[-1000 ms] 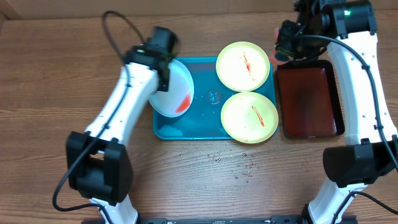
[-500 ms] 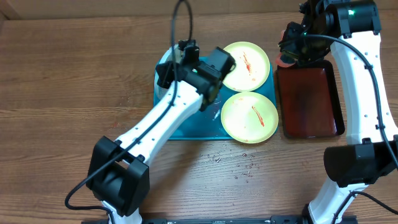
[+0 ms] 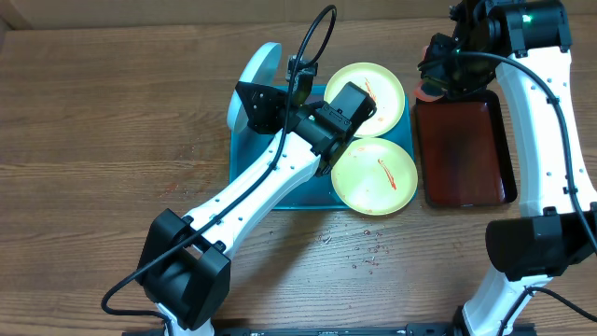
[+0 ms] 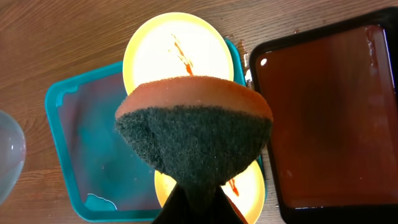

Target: Clean dirty plates on tray and stack at the side

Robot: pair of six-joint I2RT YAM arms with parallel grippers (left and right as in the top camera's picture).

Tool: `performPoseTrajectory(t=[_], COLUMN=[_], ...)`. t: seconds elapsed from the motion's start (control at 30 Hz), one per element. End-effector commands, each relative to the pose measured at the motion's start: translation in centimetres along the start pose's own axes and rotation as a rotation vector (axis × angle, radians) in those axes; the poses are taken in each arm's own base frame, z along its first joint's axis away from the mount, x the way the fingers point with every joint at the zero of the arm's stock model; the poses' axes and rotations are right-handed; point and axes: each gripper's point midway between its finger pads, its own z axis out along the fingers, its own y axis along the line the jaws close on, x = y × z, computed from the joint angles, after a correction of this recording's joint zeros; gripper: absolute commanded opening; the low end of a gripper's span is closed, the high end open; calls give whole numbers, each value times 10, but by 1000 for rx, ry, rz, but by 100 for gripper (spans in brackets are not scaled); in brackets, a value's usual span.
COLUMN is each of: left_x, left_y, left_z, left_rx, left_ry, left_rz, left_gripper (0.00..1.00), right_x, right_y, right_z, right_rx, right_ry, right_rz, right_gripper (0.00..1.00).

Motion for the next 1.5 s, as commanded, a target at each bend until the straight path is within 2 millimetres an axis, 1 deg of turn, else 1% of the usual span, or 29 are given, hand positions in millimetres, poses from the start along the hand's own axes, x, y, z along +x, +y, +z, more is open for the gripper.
performPoseTrajectory(t=[0.0, 0.27, 0.47, 0.53, 0.63, 0.7, 0.93, 1.1, 1.3, 1.4, 1.47], left_x=[-10, -7, -7, -6, -3, 0, 21, 39, 61, 70, 73], left_y=[23, 14, 13, 9, -2, -13, -67, -94, -112, -112, -108], left_z=[-2, -2, -2, -1, -1, -3, -9, -5, 10, 23, 33], left_rx=[-42, 12, 19, 41, 103, 170, 505, 726, 1028, 1204, 1275], left_ry=[-18, -1, 1, 8, 30, 51, 193, 327, 503, 599, 635], left_rz=[-91, -90, -91, -91, -89, -88, -92, -104, -163, -265, -327], left_gripper=[4, 4, 4, 4, 4, 4, 4, 4, 4, 4, 4], right_x=[-3, -1, -1, -1, -1, -1, -1, -1, -1, 0, 1], right_y=[-2, -2, -2, -2, -2, -2, -2, -2, -2, -3, -3], right_z=[-3, -3, -3, -3, -3, -3, -3, -3, -3, -3, -3], right_rx=[3, 5, 5, 5, 5, 5, 5, 5, 6, 7, 9], right_ry=[-13, -8, -8, -8, -8, -8, -7, -7, -6, -2, 0], right_rz=[-1, 0, 0, 0, 0, 0, -4, -4, -3, -3, -2], right_gripper=[4, 4, 4, 4, 4, 4, 4, 4, 4, 4, 4])
